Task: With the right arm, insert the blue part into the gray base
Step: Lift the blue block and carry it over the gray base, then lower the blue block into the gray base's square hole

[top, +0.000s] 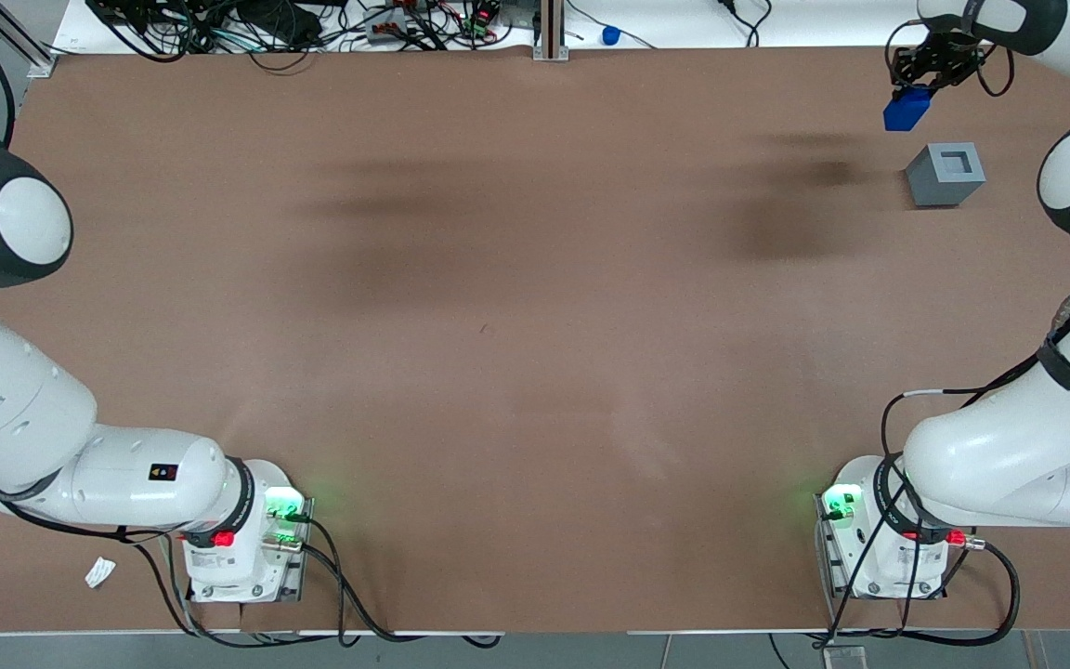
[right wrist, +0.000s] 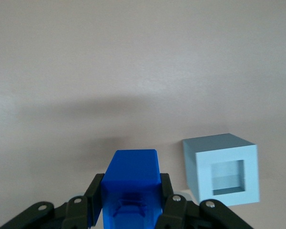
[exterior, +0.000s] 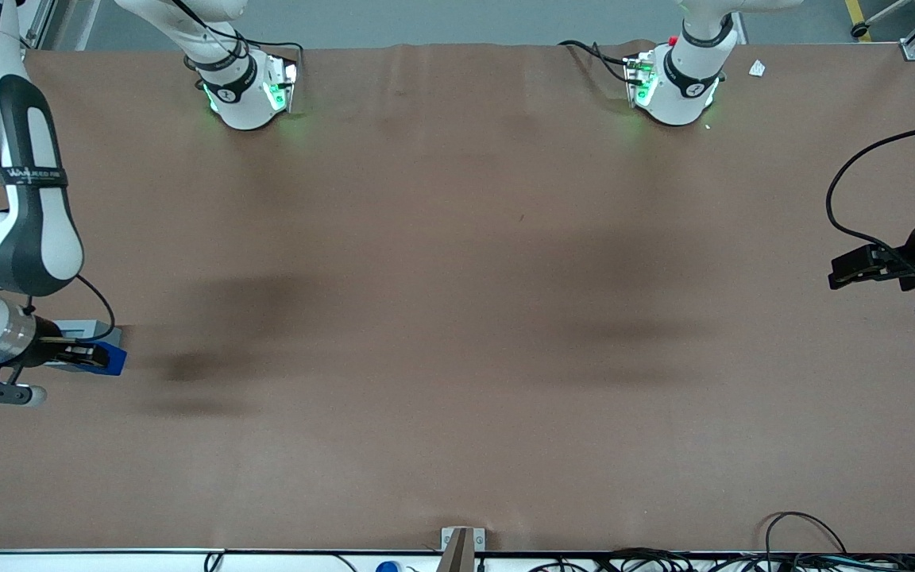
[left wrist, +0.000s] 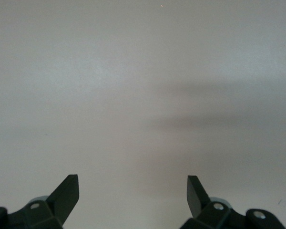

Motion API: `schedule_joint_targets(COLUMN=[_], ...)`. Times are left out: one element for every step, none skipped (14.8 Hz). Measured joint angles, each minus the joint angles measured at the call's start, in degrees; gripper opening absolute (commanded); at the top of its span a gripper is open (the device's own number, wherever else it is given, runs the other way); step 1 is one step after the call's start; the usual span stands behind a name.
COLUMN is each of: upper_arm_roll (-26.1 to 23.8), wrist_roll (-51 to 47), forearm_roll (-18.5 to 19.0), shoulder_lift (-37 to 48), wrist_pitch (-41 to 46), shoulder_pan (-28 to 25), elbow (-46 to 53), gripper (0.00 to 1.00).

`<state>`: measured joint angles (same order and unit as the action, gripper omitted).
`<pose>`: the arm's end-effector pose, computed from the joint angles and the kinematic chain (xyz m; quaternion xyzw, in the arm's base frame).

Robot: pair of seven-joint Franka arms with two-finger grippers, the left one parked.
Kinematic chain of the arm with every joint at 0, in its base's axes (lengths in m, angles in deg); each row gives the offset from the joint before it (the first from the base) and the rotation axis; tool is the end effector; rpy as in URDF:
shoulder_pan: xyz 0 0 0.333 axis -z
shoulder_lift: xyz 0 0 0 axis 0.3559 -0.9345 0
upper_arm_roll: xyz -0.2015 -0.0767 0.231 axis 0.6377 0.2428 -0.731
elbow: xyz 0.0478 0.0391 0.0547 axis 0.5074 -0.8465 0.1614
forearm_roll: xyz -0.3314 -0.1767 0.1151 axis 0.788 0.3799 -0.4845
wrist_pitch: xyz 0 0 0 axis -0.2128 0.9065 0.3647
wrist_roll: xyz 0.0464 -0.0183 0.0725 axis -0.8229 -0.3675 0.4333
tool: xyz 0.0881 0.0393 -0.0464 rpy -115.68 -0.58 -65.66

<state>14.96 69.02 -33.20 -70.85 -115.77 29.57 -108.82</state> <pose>0.6776 -0.1192 0.3597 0.9987 -0.0463 0.0075 0.0221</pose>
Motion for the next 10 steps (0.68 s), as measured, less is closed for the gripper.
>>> schedule_joint_targets(upper_arm_roll=[0.0, 0.0, 0.0, 0.0, 0.0, 0.0, 0.0, 0.0, 0.0, 0.0], wrist_roll=[1.3, 2.6, 4.2, 5.9, 7.2, 8.4, 9.3, 10.2, 11.0, 11.8], forearm_roll=[0.0, -0.3, -1.2, -2.1, -2.9, -3.2, -3.3, -3.4, -3.5, -3.6], shoulder_lift=[0.0, 0.0, 0.0, 0.0, 0.0, 0.0, 0.0, 0.0, 0.0, 0.0], wrist_pitch=[0.0, 0.0, 0.0, 0.0, 0.0, 0.0, 0.0, 0.0, 0.0, 0.0], shoulder_pan=[0.8, 1.7, 2.6, 3.5, 4.4, 5.3, 6.2, 7.0, 7.8, 8.5], elbow=[0.0, 0.0, 0.0, 0.0, 0.0, 0.0, 0.0, 0.0, 0.0, 0.0], gripper=[0.17, 0.17, 0.17, 0.17, 0.17, 0.17, 0.17, 0.17, 0.16, 0.16])
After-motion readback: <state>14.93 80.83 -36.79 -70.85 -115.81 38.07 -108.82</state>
